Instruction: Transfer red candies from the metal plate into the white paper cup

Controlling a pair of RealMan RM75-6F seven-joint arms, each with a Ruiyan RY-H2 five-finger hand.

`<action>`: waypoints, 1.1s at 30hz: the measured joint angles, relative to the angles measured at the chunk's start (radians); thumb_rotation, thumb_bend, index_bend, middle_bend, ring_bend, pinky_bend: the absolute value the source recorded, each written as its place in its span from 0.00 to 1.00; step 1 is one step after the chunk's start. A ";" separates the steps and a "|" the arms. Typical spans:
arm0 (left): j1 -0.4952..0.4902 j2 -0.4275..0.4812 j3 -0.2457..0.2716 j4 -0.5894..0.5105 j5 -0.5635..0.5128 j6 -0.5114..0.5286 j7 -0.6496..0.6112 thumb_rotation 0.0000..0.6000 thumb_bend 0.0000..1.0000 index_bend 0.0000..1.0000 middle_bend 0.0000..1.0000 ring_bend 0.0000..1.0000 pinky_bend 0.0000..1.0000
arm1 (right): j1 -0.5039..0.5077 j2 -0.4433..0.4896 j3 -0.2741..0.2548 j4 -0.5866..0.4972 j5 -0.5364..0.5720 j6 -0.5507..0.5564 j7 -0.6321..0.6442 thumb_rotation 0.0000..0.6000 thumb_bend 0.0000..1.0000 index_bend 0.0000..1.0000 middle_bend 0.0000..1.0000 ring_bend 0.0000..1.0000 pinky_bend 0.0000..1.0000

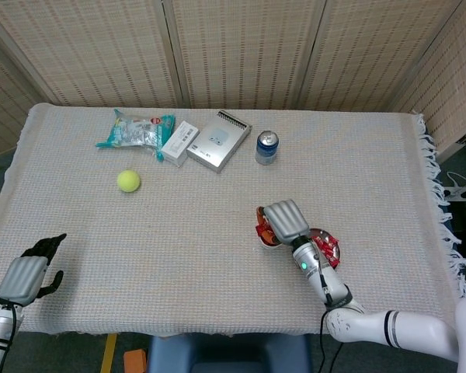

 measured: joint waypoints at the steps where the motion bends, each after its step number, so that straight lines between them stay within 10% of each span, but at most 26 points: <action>1: 0.000 0.001 0.000 0.000 0.001 0.001 -0.002 1.00 0.47 0.00 0.10 0.10 0.26 | 0.002 -0.001 -0.005 0.001 0.003 0.005 -0.008 1.00 0.24 0.53 0.84 0.90 1.00; 9: -0.002 -0.004 0.002 0.001 0.002 -0.004 0.007 1.00 0.47 0.00 0.10 0.09 0.26 | 0.005 0.024 -0.043 -0.016 0.007 0.051 -0.041 1.00 0.24 0.51 0.84 0.90 1.00; 21: 0.001 -0.002 0.000 -0.001 0.002 0.002 0.006 1.00 0.47 0.00 0.10 0.10 0.26 | -0.019 0.120 -0.095 -0.085 -0.004 0.068 -0.037 1.00 0.24 0.13 0.84 0.88 1.00; 33: -0.005 -0.017 0.002 -0.001 -0.010 -0.013 0.042 1.00 0.47 0.00 0.10 0.10 0.26 | -0.149 0.212 -0.281 -0.038 -0.201 0.083 0.059 1.00 0.24 0.28 0.84 0.88 1.00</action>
